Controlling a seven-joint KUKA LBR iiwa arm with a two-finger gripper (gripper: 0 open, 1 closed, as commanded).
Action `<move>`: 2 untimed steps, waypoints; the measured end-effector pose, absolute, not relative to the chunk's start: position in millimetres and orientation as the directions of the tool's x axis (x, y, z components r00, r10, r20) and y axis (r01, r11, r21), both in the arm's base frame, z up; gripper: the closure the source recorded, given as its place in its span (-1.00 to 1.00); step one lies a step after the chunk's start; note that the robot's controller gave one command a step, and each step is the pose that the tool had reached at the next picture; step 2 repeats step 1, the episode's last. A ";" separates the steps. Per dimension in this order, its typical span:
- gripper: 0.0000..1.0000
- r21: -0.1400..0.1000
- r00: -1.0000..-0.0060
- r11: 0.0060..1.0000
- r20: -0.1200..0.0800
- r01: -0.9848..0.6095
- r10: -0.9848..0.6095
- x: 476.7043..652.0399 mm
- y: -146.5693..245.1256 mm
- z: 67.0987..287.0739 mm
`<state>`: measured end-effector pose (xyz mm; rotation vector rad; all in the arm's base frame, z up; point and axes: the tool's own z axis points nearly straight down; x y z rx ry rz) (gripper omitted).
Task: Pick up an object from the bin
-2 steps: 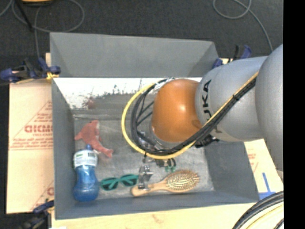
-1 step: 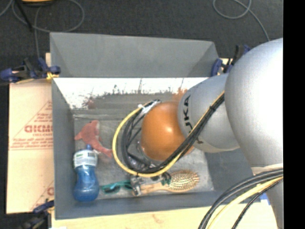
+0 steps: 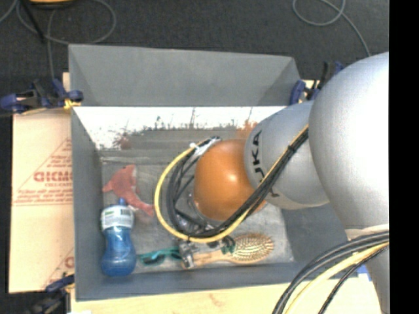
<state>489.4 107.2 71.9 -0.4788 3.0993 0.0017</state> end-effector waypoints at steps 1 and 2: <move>1.00 0.000 -0.914 0.914 0.001 -0.406 -0.406 483.6 95.1 289.8; 1.00 0.000 -0.914 0.914 0.001 -0.406 -0.406 483.6 95.1 289.8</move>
Offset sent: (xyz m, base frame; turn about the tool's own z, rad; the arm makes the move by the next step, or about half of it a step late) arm 0.0000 0.0000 0.0000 0.0000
